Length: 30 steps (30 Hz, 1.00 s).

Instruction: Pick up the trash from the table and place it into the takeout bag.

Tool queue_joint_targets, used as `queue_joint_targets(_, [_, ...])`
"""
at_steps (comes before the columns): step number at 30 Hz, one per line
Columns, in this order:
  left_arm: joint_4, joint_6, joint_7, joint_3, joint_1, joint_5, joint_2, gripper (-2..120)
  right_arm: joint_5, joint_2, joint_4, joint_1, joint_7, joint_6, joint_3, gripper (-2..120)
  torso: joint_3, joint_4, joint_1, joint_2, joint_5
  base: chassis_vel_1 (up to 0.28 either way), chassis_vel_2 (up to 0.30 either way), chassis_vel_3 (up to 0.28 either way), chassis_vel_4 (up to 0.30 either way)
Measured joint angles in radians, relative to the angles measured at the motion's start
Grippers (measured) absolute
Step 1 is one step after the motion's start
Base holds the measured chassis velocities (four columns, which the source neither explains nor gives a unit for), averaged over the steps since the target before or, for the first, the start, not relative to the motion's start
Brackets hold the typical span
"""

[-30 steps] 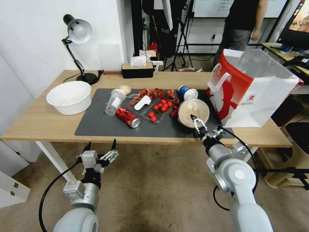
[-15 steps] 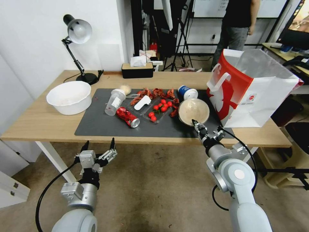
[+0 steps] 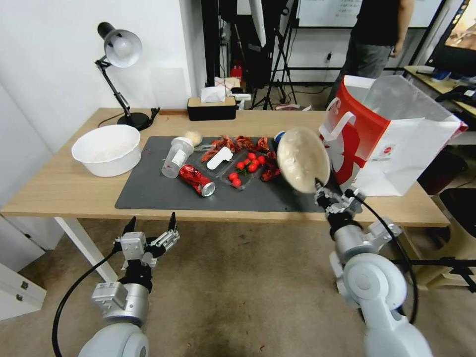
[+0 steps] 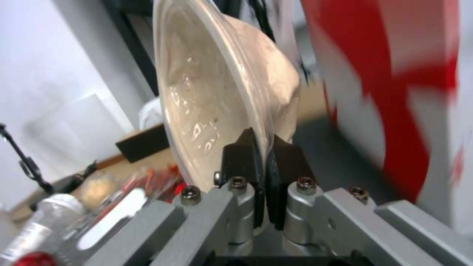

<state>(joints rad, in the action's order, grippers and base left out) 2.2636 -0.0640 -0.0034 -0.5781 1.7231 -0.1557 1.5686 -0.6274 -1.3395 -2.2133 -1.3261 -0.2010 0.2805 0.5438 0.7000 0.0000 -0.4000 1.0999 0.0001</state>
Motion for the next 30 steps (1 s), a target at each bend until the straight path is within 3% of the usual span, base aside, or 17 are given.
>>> queue_joint_targets(6, [0.006, 0.001, 0.001, -0.002, 0.005, -0.001, -0.002, 100, 0.077, 0.097, -0.040, 0.043, 0.050, -0.044, 0.042, 0, 0.000, 0.0000, 0.000, 0.000, 0.0001, 0.000, 0.000, 0.000, 0.000])
queue_joint_targets(10, [0.008, 0.002, 0.001, -0.002, 0.007, -0.001, -0.002, 100, 0.019, 0.162, -0.041, 0.117, 0.018, -0.070, 0.067, 0, 0.000, 0.0000, 0.000, 0.000, 0.0000, 0.000, 0.000, 0.000, 0.000])
queue_joint_targets(17, [0.013, 0.003, 0.003, -0.003, 0.011, -0.001, 0.003, 100, -0.077, 0.263, 0.087, 0.321, -0.081, -0.115, 0.095, 0, 0.000, 0.0002, 0.000, 0.000, 0.0000, 0.000, 0.000, 0.000, 0.000])
queue_joint_targets(30, [0.016, 0.004, 0.003, -0.012, 0.015, -0.002, 0.005, 100, -0.084, 0.327, 0.199, 0.405, -0.140, -0.078, 0.123, 3, 0.000, -0.0001, 0.000, 0.000, 0.0002, 0.000, 0.000, 0.000, 0.000])
